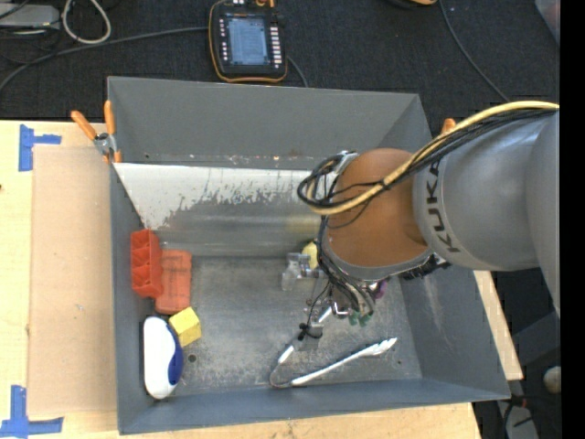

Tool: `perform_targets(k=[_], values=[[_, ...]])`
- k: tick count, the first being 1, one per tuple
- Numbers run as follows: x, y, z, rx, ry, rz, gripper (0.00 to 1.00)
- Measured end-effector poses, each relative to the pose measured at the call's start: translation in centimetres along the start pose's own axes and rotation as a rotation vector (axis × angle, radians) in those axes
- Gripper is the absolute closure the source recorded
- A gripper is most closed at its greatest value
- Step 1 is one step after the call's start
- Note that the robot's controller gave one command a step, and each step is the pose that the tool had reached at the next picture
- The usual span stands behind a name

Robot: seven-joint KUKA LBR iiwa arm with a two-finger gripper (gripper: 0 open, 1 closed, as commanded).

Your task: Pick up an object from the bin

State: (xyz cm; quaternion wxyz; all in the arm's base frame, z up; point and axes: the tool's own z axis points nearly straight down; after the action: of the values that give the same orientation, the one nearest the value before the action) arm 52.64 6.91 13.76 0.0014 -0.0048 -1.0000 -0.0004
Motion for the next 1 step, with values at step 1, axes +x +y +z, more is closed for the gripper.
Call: perform_targets(k=[1], values=[[0.00,0.00,0.00,0.000,0.000,0.000,0.00]])
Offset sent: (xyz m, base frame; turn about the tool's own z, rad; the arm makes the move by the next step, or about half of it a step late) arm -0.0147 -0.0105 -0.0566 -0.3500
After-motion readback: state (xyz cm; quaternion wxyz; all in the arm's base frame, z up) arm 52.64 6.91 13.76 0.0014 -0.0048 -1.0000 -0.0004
